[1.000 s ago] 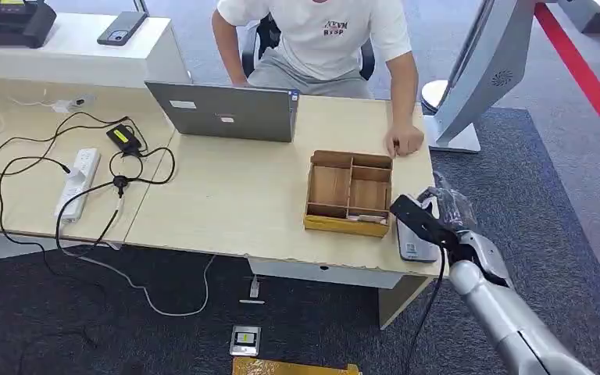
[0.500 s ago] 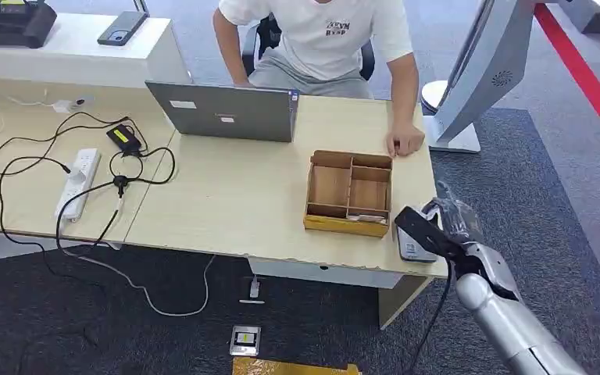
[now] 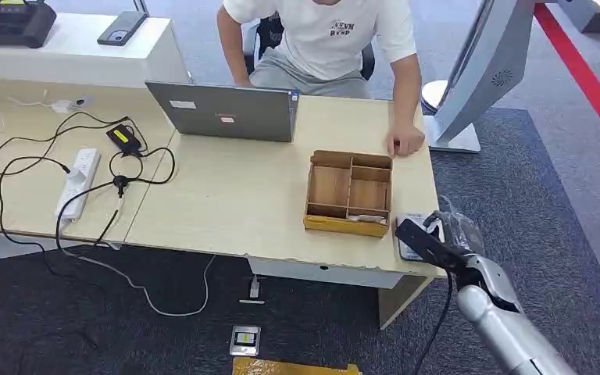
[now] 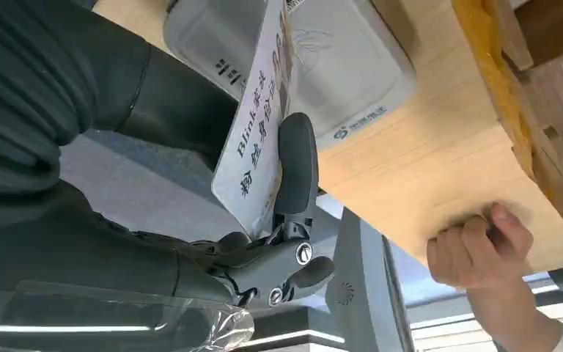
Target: Pass the card to the sensor for recognition and then transmit it.
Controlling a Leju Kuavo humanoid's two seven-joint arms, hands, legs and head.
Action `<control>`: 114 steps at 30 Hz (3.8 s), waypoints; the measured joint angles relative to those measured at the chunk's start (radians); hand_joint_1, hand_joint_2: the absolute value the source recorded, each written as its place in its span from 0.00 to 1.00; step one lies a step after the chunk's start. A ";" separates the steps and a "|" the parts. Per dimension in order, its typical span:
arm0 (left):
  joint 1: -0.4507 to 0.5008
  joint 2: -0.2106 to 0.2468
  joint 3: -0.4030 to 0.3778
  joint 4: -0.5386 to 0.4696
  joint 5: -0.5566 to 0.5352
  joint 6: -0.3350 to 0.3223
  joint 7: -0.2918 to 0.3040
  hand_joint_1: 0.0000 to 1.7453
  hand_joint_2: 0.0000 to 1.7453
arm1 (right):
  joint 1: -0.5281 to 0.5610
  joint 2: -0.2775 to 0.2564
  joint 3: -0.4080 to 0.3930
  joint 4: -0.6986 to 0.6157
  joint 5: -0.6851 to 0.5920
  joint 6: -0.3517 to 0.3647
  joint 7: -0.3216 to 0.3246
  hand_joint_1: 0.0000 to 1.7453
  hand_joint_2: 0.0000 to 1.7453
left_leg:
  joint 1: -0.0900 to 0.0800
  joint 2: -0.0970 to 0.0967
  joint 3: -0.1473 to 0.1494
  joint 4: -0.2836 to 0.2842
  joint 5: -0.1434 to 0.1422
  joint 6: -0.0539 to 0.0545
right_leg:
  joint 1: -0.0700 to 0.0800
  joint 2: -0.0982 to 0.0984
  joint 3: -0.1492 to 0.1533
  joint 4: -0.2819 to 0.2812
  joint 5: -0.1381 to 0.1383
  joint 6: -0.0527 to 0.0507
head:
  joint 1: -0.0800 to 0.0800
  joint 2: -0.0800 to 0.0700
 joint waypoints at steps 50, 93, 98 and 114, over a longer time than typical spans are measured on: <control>-0.003 0.011 -0.002 0.000 -0.057 -0.005 -0.079 0.00 0.00 | -0.386 0.026 -0.110 0.053 -0.115 -0.070 -0.198 1.00 1.00 | -0.001 0.001 -0.001 0.000 0.001 0.000 | 0.000 0.000 0.000 0.001 0.001 0.000 | -0.001 0.000; -0.008 0.048 -0.077 0.000 -0.110 -0.019 -0.077 0.00 0.00 | -0.758 0.302 0.008 0.526 0.067 -0.051 -0.133 0.00 1.00 | 0.001 0.000 0.000 0.000 0.002 0.000 | 0.000 0.000 0.000 0.001 0.001 0.000 | 0.000 0.000; -0.007 0.040 -0.075 0.000 -0.071 0.005 -0.065 0.00 0.00 | -0.770 0.312 -0.026 0.532 -0.112 0.043 -0.198 0.00 1.00 | 0.001 0.000 0.000 0.000 0.002 0.000 | 0.000 0.000 0.000 0.001 0.001 0.000 | 0.000 0.000; -0.003 0.015 -0.032 0.000 0.017 0.031 -0.054 0.00 0.00 | -0.540 0.254 -0.082 0.422 -0.338 0.339 -0.240 0.00 1.00 | 0.001 0.000 0.001 0.000 0.001 0.000 | 0.000 0.000 0.001 -0.001 0.001 0.000 | 0.000 0.000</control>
